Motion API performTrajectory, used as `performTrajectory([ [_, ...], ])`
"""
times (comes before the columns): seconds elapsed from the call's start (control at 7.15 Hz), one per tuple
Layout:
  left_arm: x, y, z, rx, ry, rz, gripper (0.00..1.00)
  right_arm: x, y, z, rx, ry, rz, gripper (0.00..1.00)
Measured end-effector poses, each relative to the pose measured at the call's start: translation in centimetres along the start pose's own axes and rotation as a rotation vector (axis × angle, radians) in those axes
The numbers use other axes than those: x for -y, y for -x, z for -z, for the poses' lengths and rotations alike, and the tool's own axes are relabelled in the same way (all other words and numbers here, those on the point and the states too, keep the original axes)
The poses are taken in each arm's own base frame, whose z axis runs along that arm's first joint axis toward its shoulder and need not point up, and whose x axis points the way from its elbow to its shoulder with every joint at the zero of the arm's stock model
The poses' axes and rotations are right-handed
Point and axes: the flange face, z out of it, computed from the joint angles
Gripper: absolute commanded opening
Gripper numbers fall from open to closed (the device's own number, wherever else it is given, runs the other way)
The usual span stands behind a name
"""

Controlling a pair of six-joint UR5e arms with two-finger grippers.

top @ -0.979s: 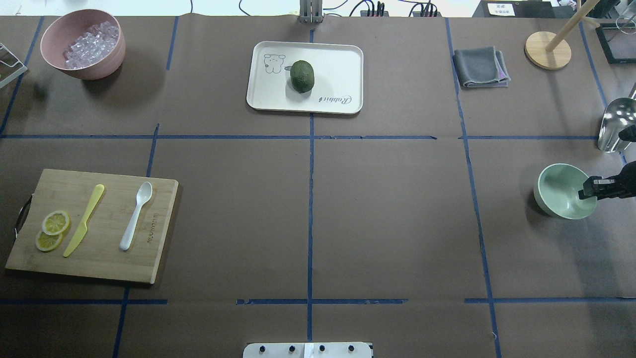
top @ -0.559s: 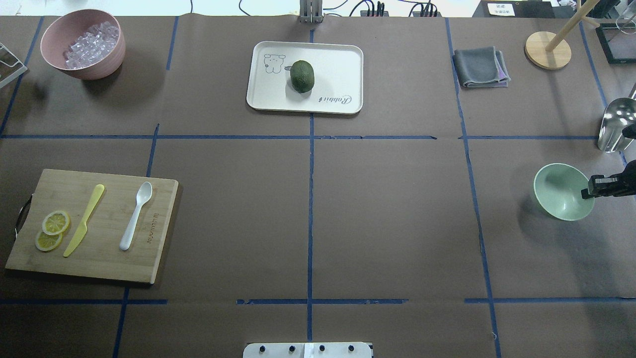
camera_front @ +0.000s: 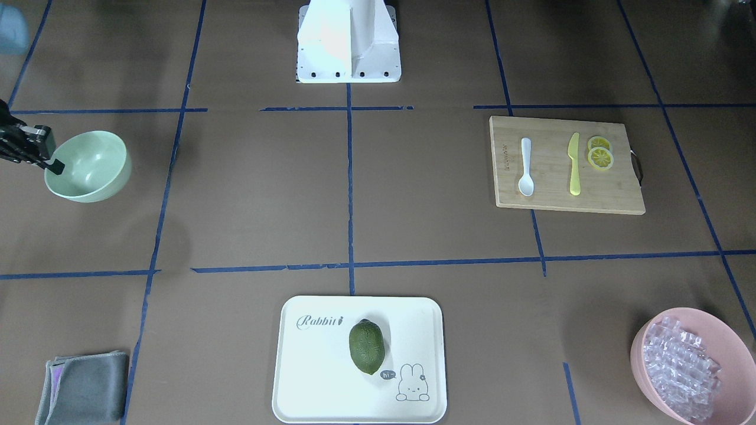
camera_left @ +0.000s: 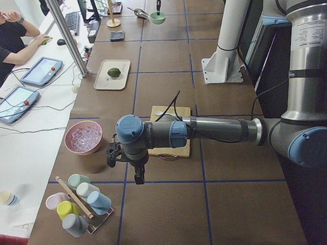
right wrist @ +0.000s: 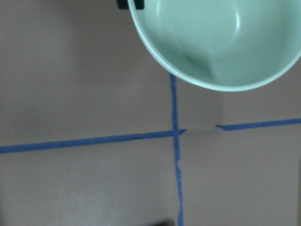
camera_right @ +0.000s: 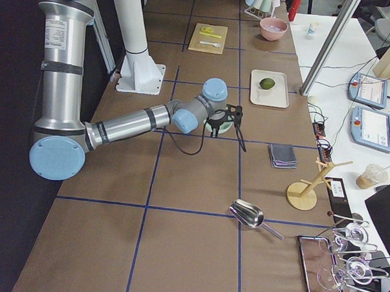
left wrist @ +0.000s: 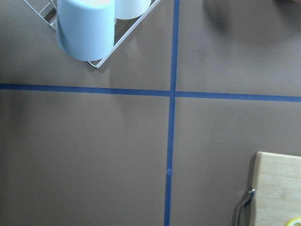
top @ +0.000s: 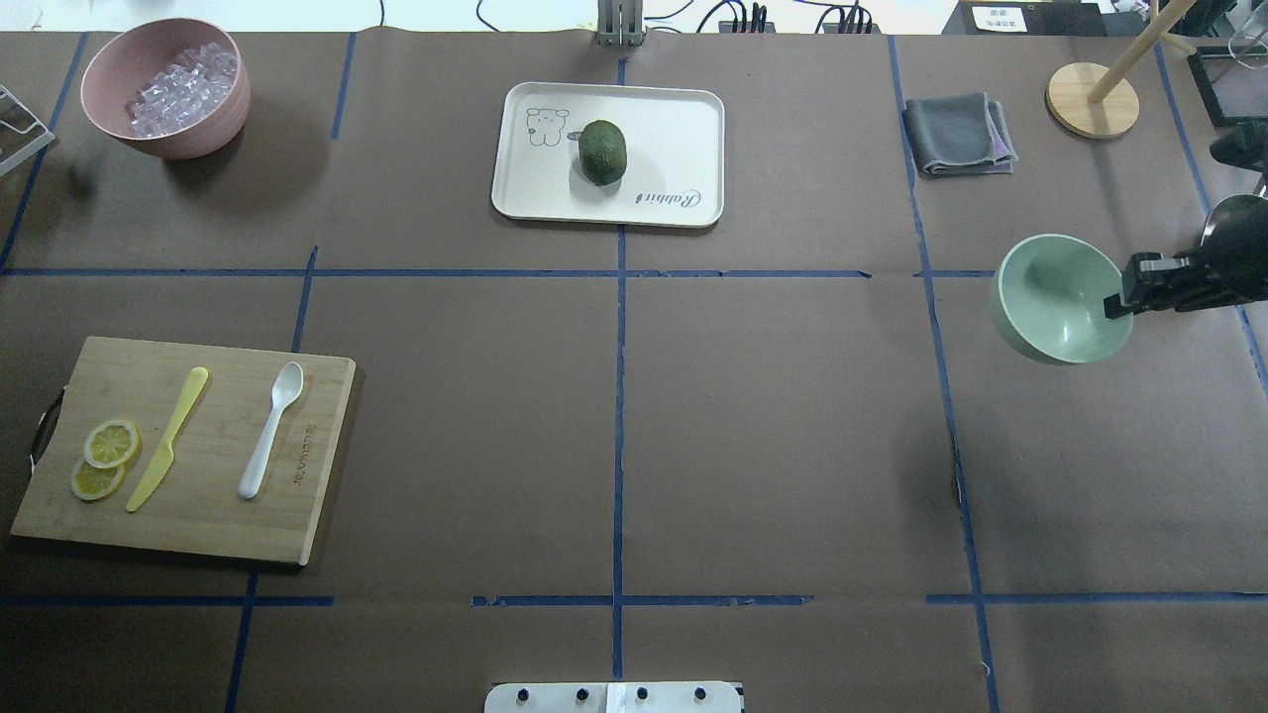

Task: Place spoon in bowl
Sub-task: 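Carry the green bowl with the right gripper to the table center and set it down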

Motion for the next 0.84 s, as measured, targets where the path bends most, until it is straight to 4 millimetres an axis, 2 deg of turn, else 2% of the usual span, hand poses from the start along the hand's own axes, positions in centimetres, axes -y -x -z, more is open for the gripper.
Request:
performTrajectory([
  [0.14,0.0,-0.1,0.1,-0.002,-0.001,0.002,1.0,0.2,6.0,-0.3,-0.008,0.015,-0.029,0.0],
  [0.28,0.0,-0.1,0.1,-0.003,-0.001,0.003,1.0,-0.9,12.9,-2.5,-0.012,0.016,-0.064,0.0],
  [0.42,0.0,0.0,0.0,-0.003,0.0,0.005,1.0,-3.0,20.5,-6.1,-0.014,0.006,-0.106,0.0],
  [0.56,-0.1,0.1,-0.1,-0.003,0.003,0.008,1.0,-5.2,27.0,-9.8,-0.018,-0.012,-0.138,0.0],
  [0.7,-0.1,0.3,-0.3,-0.003,0.007,0.011,1.0,-7.1,31.8,-13.3,-0.032,-0.029,-0.159,0.0],
  [0.84,-0.1,0.4,-0.4,-0.003,0.009,0.013,1.0,-8.3,34.6,-15.8,-0.045,-0.037,-0.169,0.0],
])
